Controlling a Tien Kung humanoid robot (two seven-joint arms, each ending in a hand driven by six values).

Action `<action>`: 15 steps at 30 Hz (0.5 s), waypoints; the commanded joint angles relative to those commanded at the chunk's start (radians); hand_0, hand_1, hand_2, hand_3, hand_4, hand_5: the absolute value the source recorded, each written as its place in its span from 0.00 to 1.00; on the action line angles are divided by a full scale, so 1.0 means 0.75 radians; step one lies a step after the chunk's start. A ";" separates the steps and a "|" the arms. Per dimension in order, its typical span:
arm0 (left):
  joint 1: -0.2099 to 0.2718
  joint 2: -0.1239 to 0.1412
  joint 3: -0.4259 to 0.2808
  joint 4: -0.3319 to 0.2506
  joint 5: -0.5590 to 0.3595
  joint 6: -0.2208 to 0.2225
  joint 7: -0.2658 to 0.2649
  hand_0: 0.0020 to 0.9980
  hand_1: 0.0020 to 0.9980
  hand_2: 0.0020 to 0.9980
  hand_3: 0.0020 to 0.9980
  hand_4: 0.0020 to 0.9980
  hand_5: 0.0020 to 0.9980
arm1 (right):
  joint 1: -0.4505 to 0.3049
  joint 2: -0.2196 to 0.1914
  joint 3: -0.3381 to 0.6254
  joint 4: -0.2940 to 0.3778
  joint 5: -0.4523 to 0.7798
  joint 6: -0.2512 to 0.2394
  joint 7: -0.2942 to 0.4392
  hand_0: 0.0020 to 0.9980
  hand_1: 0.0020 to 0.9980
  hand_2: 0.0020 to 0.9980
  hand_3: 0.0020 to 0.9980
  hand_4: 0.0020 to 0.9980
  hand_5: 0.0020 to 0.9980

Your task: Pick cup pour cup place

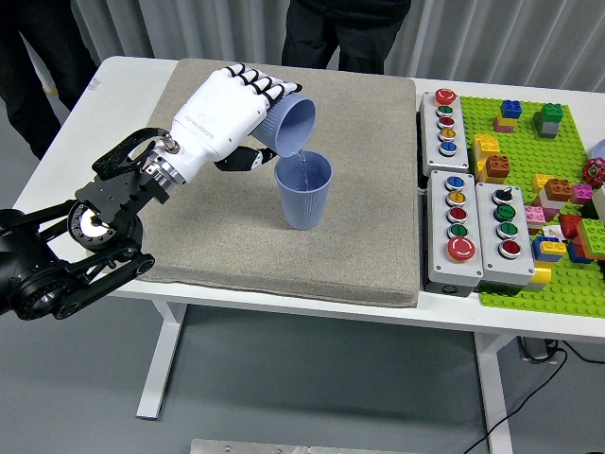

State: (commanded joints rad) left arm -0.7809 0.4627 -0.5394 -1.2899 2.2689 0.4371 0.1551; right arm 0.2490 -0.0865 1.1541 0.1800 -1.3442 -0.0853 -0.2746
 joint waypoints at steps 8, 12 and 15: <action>-0.006 -0.002 0.018 0.003 0.000 -0.027 0.002 0.53 0.49 0.49 0.50 0.64 0.06 | 0.001 0.001 -0.005 0.000 0.005 0.000 0.000 0.67 0.63 0.56 0.56 0.00 0.11; -0.011 -0.001 0.028 0.001 0.000 -0.029 0.004 0.53 0.49 0.49 0.50 0.64 0.06 | 0.000 0.001 -0.009 0.000 0.007 0.001 -0.001 0.67 0.63 0.56 0.56 0.00 0.11; -0.010 0.000 0.026 -0.003 0.000 -0.035 0.006 0.53 0.49 0.49 0.50 0.64 0.06 | -0.002 0.001 -0.008 0.000 0.005 0.000 -0.001 0.67 0.63 0.56 0.56 0.00 0.11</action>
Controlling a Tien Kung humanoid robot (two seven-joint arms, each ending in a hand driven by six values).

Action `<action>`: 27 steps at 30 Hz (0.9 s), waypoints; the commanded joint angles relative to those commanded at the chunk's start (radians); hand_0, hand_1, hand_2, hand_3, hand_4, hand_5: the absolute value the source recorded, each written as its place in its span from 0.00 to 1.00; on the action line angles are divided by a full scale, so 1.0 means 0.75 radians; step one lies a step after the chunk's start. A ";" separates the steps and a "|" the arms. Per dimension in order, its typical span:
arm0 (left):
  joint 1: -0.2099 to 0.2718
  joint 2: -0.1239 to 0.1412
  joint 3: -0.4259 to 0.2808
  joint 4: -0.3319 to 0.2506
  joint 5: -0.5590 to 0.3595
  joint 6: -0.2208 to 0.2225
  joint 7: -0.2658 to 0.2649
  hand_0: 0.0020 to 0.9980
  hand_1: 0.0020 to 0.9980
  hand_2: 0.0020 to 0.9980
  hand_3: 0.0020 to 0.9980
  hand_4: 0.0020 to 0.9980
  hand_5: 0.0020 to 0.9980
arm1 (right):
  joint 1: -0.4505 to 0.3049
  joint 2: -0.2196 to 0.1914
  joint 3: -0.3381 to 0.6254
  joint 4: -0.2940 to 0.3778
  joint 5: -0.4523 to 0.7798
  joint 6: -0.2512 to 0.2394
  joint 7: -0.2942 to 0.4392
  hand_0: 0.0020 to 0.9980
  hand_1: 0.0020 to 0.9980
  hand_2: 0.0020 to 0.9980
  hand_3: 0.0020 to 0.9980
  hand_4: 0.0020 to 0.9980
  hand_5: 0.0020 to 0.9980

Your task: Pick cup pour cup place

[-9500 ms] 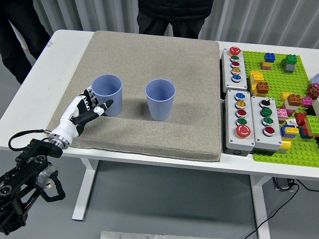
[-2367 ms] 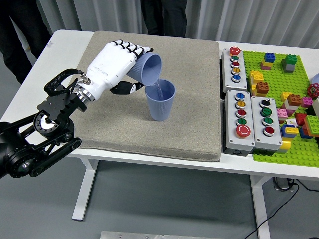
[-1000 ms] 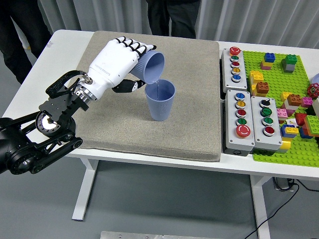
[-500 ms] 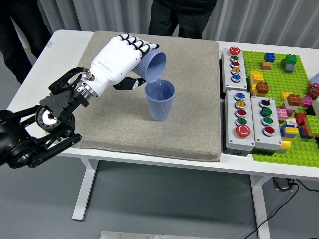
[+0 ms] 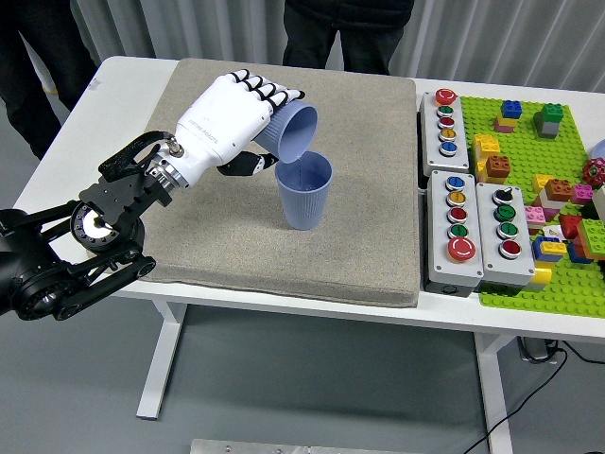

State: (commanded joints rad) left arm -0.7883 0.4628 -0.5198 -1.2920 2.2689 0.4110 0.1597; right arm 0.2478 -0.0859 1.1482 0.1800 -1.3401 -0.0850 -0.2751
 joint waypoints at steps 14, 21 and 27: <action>0.006 -0.002 0.015 0.001 0.000 0.011 0.005 0.53 0.49 0.49 0.50 0.64 0.06 | -0.007 0.002 0.001 0.000 -0.009 0.002 -0.003 0.67 0.63 0.56 0.56 0.00 0.10; 0.010 -0.001 0.015 0.000 0.000 0.010 0.007 0.53 0.49 0.49 0.50 0.64 0.06 | -0.008 0.002 0.004 0.000 -0.014 0.003 -0.003 0.67 0.63 0.56 0.56 0.00 0.10; 0.011 0.001 -0.009 -0.003 0.000 0.022 -0.002 0.53 0.49 0.49 0.50 0.64 0.06 | -0.003 0.002 0.001 0.000 -0.005 0.000 -0.002 0.68 0.63 0.56 0.56 0.00 0.10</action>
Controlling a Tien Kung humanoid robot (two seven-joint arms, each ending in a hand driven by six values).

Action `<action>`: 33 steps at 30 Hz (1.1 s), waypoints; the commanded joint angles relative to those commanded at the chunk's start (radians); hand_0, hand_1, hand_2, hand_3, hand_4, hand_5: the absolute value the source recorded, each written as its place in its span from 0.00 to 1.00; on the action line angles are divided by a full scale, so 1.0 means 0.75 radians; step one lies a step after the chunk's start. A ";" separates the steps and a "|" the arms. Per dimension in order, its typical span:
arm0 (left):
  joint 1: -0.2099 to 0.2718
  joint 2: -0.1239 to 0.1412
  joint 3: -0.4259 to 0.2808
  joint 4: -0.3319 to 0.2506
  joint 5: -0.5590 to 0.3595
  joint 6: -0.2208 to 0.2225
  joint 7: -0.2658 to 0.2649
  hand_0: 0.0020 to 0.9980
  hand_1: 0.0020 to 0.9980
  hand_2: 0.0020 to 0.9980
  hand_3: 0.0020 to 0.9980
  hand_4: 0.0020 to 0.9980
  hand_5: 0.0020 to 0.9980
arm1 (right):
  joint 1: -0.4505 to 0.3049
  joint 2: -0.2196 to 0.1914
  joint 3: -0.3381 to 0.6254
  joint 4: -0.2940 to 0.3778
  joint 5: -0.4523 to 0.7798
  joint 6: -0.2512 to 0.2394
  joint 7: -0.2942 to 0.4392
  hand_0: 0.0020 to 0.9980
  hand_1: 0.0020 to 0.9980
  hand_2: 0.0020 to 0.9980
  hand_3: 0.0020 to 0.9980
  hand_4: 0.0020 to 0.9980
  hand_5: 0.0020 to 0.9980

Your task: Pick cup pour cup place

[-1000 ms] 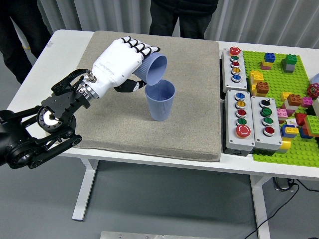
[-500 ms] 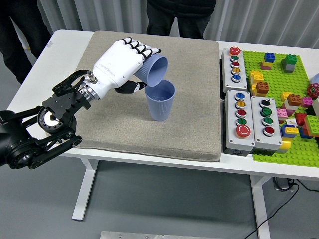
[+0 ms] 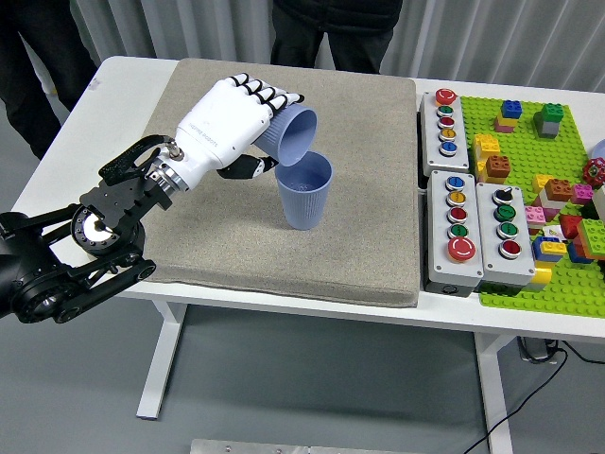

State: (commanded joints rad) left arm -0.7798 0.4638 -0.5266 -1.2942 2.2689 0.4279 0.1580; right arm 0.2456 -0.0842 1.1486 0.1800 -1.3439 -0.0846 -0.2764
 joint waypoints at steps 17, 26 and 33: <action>0.096 -0.038 -0.308 0.051 -0.836 0.089 -0.350 0.52 0.49 0.50 0.50 0.64 0.07 | 0.003 -0.001 -0.002 0.000 0.002 0.001 0.000 0.67 0.63 0.56 0.56 0.00 0.10; 0.214 -0.133 -0.398 0.154 -1.339 0.111 -0.490 0.53 0.50 0.50 0.50 0.65 0.08 | -0.007 0.005 0.002 0.000 -0.009 0.003 -0.002 0.68 0.63 0.56 0.56 0.00 0.10; 0.350 -0.293 -0.561 0.260 -1.738 0.128 -0.539 0.53 0.50 0.50 0.50 0.65 0.09 | -0.017 0.010 0.004 0.000 -0.019 0.005 -0.003 0.67 0.63 0.56 0.56 0.00 0.10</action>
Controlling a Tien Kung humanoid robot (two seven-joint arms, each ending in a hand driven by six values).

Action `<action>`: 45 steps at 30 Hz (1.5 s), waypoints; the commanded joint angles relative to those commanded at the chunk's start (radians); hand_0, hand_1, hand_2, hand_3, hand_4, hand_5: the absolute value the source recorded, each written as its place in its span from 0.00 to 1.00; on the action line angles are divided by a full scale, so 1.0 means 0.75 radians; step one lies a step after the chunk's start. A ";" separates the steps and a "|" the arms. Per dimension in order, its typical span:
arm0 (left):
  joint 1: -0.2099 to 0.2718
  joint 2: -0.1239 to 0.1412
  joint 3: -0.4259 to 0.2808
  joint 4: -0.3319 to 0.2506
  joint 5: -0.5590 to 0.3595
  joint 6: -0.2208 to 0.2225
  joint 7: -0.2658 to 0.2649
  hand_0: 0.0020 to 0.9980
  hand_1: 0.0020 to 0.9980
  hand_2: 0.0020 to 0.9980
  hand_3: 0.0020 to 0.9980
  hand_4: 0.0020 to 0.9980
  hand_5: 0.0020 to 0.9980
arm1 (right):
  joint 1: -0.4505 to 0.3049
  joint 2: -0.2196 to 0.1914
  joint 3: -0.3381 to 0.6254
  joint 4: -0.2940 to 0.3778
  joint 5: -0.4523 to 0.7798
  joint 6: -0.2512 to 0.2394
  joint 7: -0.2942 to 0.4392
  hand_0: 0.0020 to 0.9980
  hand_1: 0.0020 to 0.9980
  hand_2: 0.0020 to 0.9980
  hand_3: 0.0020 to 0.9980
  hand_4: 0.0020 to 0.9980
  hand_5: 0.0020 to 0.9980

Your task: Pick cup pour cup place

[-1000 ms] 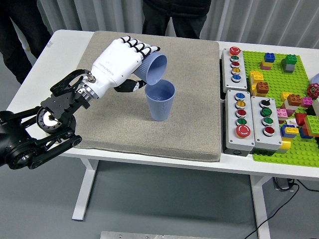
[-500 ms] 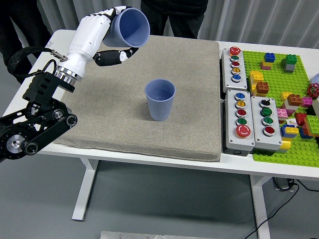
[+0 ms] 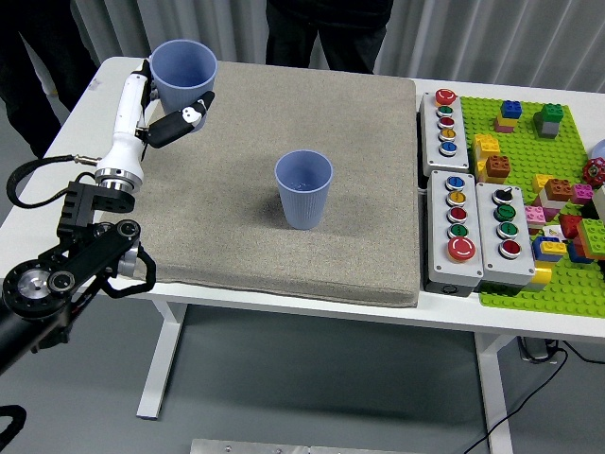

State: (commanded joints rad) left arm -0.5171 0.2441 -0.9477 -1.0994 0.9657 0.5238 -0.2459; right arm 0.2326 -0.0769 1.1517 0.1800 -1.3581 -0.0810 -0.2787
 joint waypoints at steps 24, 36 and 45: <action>0.099 -0.112 0.087 0.137 -0.034 0.162 -0.199 0.56 0.54 0.54 0.53 0.61 0.12 | 0.008 0.004 -0.006 0.000 0.005 0.001 0.001 0.68 0.63 0.56 0.56 0.00 0.10; 0.130 -0.137 0.152 0.191 -0.125 0.162 -0.281 0.59 0.56 0.57 0.56 0.63 0.14 | 0.009 0.005 -0.006 0.000 0.002 0.002 0.000 0.68 0.63 0.56 0.56 0.00 0.10; 0.132 -0.138 0.147 0.195 -0.125 0.160 -0.286 0.59 0.56 0.59 0.59 0.68 0.19 | 0.010 0.005 -0.009 0.000 0.005 0.001 -0.001 0.67 0.63 0.56 0.56 0.00 0.10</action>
State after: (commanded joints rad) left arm -0.4180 0.1408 -0.8371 -0.9533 0.8723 0.6436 -0.4605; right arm 0.2403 -0.0728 1.1447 0.1800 -1.3545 -0.0799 -0.2792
